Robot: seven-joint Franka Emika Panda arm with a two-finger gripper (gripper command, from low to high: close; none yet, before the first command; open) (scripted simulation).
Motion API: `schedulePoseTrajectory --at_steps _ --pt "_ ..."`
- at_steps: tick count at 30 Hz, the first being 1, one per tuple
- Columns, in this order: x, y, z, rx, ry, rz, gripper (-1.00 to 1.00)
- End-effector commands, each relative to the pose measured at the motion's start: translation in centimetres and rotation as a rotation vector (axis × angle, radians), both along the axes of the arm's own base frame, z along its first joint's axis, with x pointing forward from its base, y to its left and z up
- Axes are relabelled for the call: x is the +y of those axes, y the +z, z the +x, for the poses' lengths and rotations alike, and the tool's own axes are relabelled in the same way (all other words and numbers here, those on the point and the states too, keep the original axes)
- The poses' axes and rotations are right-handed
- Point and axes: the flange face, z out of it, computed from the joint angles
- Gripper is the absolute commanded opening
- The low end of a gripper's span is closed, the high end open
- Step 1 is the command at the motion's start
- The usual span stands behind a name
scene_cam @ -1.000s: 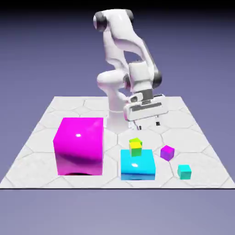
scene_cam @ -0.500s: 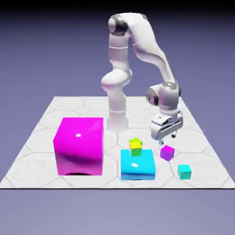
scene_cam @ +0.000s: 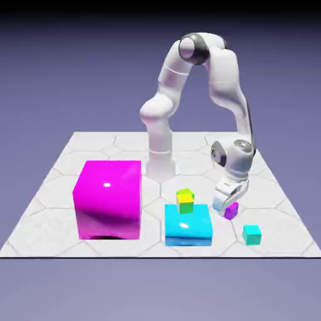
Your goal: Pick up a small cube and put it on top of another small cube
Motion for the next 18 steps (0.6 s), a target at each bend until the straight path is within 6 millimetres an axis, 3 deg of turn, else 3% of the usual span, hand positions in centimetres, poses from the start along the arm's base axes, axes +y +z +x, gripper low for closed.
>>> schedulePoseTrajectory --at_steps 1,4,18 --pt "0.1 1.2 0.1 0.0 0.0 0.0 -1.0" --pt "0.0 4.5 0.1 0.001 -0.002 -0.002 -1.0" --pt "-7.0 9.6 4.7 0.055 -0.368 0.046 -1.0"
